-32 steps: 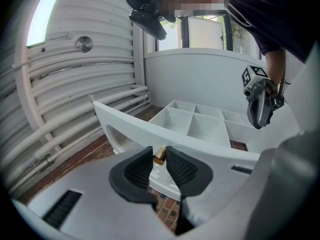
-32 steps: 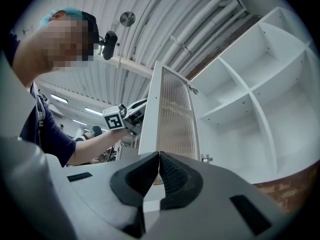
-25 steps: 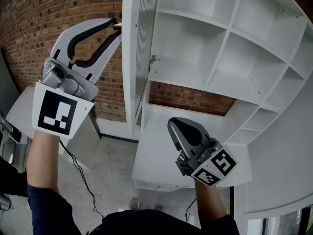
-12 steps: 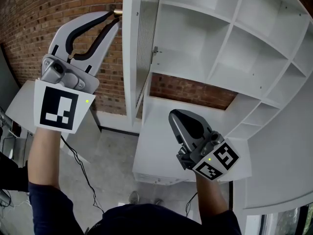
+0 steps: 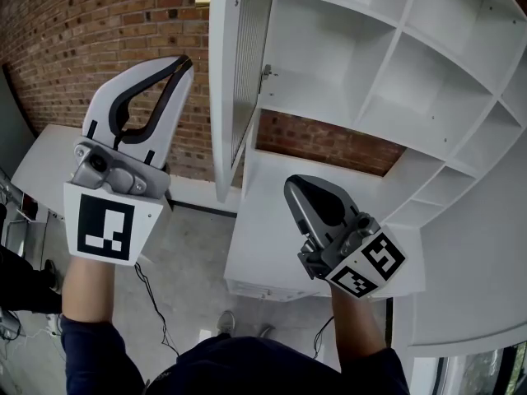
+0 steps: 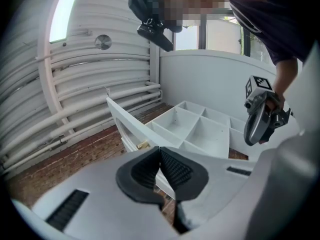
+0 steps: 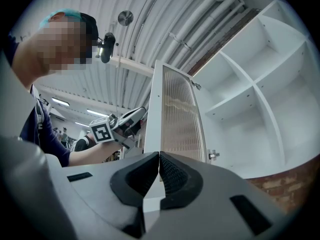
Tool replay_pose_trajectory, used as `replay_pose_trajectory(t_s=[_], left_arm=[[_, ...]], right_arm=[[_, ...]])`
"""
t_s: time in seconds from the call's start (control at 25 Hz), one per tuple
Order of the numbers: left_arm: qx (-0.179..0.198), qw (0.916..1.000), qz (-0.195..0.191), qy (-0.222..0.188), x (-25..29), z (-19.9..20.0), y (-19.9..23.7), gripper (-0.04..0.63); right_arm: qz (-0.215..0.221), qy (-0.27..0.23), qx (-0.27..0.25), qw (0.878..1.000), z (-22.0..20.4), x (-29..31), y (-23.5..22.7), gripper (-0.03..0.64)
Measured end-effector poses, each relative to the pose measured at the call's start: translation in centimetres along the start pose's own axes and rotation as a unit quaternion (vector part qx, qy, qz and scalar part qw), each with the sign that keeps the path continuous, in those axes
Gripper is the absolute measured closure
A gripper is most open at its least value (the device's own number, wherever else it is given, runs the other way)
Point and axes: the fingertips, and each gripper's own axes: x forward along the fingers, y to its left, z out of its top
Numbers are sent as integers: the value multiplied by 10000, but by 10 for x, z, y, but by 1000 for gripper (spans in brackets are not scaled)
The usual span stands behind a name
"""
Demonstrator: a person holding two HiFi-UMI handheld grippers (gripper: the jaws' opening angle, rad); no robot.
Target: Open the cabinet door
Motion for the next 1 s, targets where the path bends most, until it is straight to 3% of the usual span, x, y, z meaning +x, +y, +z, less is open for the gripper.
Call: replay_pose_trajectory(t_s=[0.24, 0.44, 0.6, 0.8, 1.0], left_arm=[[-222, 9990, -244, -286, -15, 33, -41, 588], [-899, 9934, -627, -335, -17, 34, -85, 588], [-1511, 9844, -884, -188, -13, 25, -120, 588], [-2375, 9646, -1148, -48, 0, 14, -159, 588], [-2772, 9510, -1367, 104, 14, 7, -193, 588]], right_arm=[[-117, 44, 37, 9999, -4, -12, -7, 591], [-277, 63, 27, 9996, -2, -32, -16, 591], [-436, 70, -1, 9990, 3, -48, -26, 591], [-627, 64, -35, 9980, 4, -71, -39, 591], [-842, 62, -24, 9964, 4, -93, -54, 591]])
